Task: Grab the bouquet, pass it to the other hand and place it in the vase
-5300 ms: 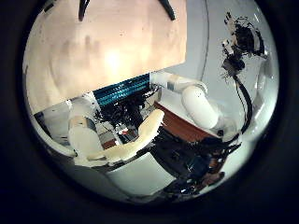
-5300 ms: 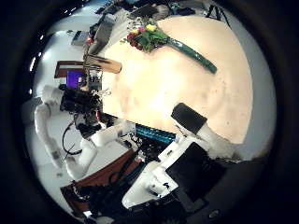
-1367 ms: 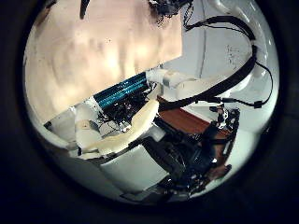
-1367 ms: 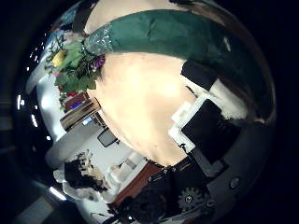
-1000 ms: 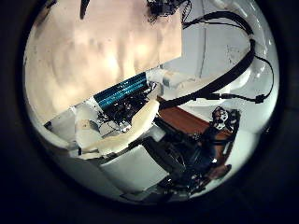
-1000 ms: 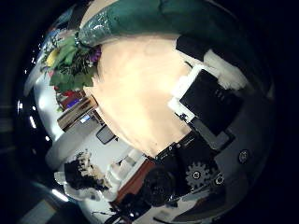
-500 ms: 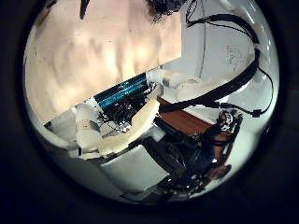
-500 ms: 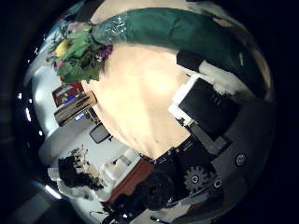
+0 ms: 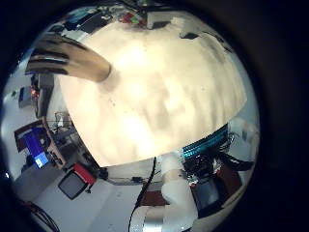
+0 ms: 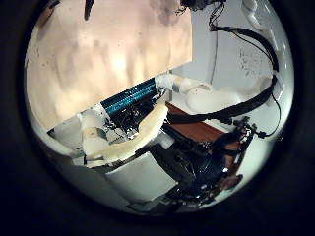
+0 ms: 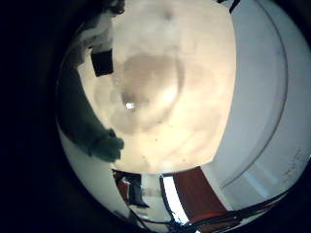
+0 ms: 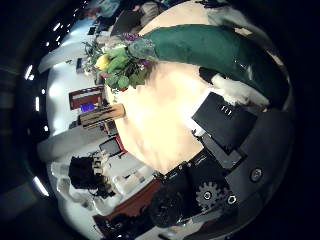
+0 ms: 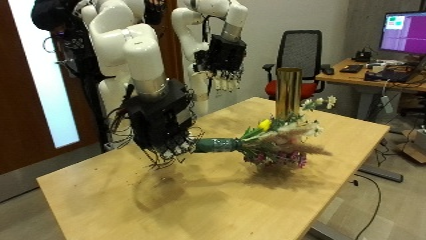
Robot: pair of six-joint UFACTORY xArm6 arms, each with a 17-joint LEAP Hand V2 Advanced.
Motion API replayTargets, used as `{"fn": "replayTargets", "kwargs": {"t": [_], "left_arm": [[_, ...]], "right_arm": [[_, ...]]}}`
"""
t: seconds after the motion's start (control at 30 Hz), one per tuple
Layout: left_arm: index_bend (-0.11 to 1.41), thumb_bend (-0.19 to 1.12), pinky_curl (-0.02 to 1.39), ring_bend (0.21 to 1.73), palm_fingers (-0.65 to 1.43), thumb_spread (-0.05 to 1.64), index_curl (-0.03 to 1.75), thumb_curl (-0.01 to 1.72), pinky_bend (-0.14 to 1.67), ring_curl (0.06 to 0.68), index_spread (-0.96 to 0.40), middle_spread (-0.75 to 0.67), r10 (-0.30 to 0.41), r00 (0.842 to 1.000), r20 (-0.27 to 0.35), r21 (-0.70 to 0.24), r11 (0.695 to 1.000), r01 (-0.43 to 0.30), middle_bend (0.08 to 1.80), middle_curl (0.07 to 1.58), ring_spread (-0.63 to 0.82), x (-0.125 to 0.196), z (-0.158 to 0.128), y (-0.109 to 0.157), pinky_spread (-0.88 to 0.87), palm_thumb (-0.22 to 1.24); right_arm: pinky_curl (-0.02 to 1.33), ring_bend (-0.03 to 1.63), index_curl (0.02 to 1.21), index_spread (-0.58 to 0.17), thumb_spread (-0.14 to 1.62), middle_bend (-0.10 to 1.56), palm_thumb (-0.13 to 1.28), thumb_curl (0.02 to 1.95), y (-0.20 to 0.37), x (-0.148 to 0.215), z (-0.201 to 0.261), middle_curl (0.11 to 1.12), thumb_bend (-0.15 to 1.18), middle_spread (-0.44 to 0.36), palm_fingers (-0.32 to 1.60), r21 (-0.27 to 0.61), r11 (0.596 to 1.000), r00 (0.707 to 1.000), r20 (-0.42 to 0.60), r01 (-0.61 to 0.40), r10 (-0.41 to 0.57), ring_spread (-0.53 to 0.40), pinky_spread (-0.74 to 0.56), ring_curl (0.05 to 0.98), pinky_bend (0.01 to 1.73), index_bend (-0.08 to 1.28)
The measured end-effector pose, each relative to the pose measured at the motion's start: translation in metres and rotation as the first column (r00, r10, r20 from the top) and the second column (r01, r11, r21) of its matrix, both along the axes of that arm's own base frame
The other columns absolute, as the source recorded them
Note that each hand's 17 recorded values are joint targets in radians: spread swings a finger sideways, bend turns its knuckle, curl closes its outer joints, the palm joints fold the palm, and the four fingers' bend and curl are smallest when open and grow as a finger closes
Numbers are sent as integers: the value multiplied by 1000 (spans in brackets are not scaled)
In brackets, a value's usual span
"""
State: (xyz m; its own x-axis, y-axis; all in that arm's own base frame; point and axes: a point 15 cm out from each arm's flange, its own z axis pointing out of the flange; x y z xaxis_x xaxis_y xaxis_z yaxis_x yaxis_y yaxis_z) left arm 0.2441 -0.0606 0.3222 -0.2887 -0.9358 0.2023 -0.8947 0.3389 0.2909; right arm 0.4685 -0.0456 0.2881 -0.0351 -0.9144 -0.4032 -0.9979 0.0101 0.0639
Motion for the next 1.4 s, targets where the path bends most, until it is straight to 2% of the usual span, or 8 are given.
{"fn": "replayTargets", "kwargs": {"t": [0.2, 0.37, 0.63, 0.73, 0.83, 0.97, 1.23, 1.4], "left_arm": [[214, -28, 166, 472, 436, 967, 497, 290, 173, 149, -29, 4, 70, 997, 31, -21, 997, -69, 291, 384, 260, 18, 4, 14, 348, 281], [223, -23, 163, 482, 473, 984, 503, 292, 182, 146, -46, -40, 107, 994, 26, -76, 992, -104, 307, 387, 213, 22, 14, 10, 296, 302], [219, -26, 165, 491, 487, 1011, 510, 286, 183, 135, -53, -22, 173, 984, 40, -162, 973, -164, 289, 383, 187, 33, 27, 11, 252, 316], [192, -32, 181, 535, 455, 1017, 506, 280, 213, 142, -22, 130, 194, 981, 29, -236, 955, -182, 198, 359, 190, 36, 31, -2, 231, 292], [138, -39, 208, 586, 381, 1005, 459, 269, 269, 152, 59, 260, 228, 973, 24, -327, 922, -208, 183, 339, 245, 43, 38, -9, 230, 223], [139, -35, 226, 622, 336, 972, 409, 269, 312, 156, 119, 328, 246, 969, 35, -438, 875, -207, 204, 336, 294, 54, 53, -24, 254, 174], [145, -34, 252, 660, 244, 889, 341, 283, 357, 160, 181, 330, 280, 956, 91, -599, 782, -173, 218, 345, 325, 70, 87, -42, 298, 125], [136, -29, 264, 708, 254, 847, 301, 303, 385, 165, 203, 310, 281, 955, 93, -728, 674, -127, 248, 349, 334, 77, 113, -61, 264, 150]], "right_arm": [[782, 1441, 889, -246, 418, 1304, 1238, 890, 4, -17, 40, 790, 2, -123, 1108, 185, 983, 998, 61, -7, -4, -186, -199, 656, 1285, 1081], [815, 1448, 897, -248, 351, 1308, 1236, 920, 7, -23, 63, 791, -7, -122, 1107, 344, 939, 993, 118, -12, -30, -185, -205, 658, 1255, 1077], [868, 1448, 905, -248, 278, 1311, 1229, 946, 19, -50, 101, 785, -13, -119, 1117, 608, 787, 982, 188, -105, -15, -178, -215, 657, 1214, 1072], [883, 1451, 907, -248, 260, 1316, 1228, 951, 30, -62, 114, 785, -13, -119, 1118, 698, 698, 976, 216, -158, 5, -176, -219, 655, 1198, 1070], [899, 1455, 911, -249, 243, 1316, 1226, 954, 41, -74, 120, 784, -15, -118, 1120, 764, 616, 973, 227, -194, 24, -175, -223, 655, 1185, 1073], [911, 1457, 913, -250, 233, 1316, 1226, 956, 56, -92, 132, 784, -15, -118, 1119, 802, 533, 960, 269, -269, 79, -174, -226, 655, 1177, 1074], [957, 1458, 919, -252, 216, 1325, 1226, 959, 92, -121, 143, 780, -15, -117, 1121, 808, 440, 920, 339, -391, 196, -174, -229, 652, 1145, 1070], [978, 1458, 921, -253, 213, 1327, 1226, 960, 111, -134, 143, 777, -15, -117, 1121, 825, 386, 907, 330, -412, 261, -173, -230, 651, 1132, 1068]]}}
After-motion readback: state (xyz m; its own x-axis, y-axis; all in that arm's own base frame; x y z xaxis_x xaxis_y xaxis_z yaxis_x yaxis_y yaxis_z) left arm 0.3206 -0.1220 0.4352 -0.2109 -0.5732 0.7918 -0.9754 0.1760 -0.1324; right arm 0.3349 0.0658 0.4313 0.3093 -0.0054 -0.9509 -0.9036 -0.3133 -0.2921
